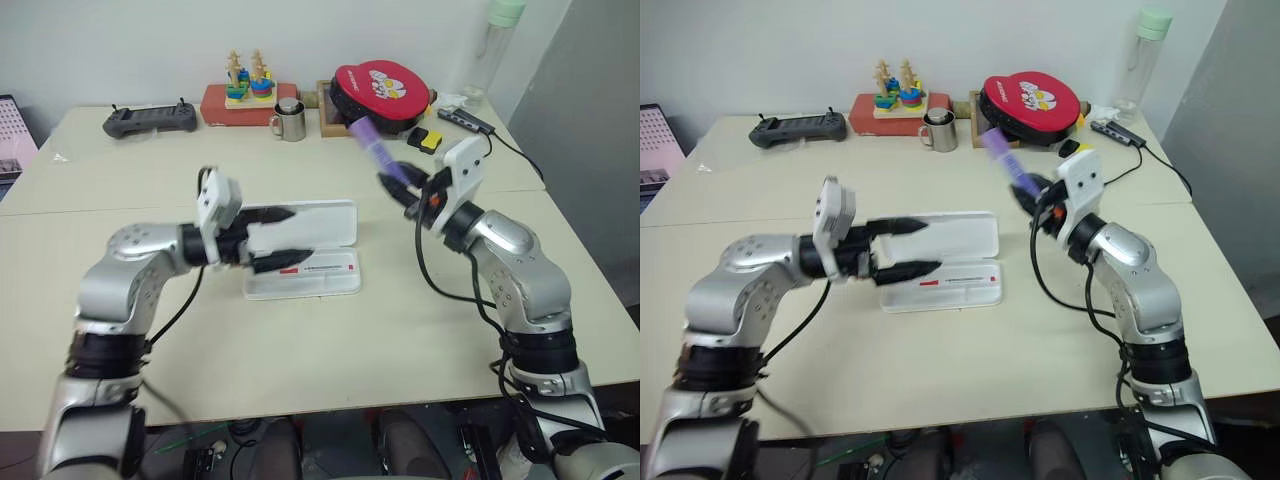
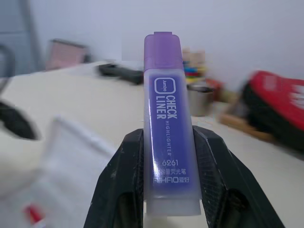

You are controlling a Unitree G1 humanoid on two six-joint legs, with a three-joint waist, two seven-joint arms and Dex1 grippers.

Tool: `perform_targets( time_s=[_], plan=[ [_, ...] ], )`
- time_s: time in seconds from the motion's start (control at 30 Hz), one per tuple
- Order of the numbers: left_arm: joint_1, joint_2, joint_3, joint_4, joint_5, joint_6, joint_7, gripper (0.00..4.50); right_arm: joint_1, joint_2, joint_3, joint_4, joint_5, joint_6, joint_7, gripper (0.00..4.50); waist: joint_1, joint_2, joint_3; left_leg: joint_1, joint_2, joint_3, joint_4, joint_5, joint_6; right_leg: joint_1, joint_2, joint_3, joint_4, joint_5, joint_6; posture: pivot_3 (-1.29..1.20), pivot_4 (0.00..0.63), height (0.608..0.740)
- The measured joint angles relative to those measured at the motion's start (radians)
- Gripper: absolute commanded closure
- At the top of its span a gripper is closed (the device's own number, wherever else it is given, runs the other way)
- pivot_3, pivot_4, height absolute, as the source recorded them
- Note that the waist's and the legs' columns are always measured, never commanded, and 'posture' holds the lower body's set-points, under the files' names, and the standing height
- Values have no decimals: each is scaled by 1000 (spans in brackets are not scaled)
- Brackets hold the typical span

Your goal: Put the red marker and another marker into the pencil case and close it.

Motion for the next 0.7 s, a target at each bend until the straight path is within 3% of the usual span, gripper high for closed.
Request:
perform_targets(
  time_s=[0.07,0.2,0.37,0.7],
  plan=[
    [28,24,0,3,16,-20,-7,0,-7,-20,47,-18,9,32,61,3387,12,0,0,0,0,-1,1,0,0,1,0,-1,0,0,0,0,150,740],
    [90,119,-12,51,108,-106,-19,0,-85,-81,269,9,-65,103,174,3387,13,0,0,0,0,0,2,2,3,0,0,0,-1,0,4,0,150,740],
    [170,177,20,73,120,-110,-20,0,-163,3,486,231,-207,75,220,3387,10,0,0,0,0,0,1,3,4,-1,0,0,0,1,3,0,150,740],
    [240,194,46,3,100,-76,5,0,-221,100,510,460,-301,-47,267,3387,14,-1,0,-1,0,0,0,3,4,-1,0,0,-1,3,0,0,150,740]
  ],
)
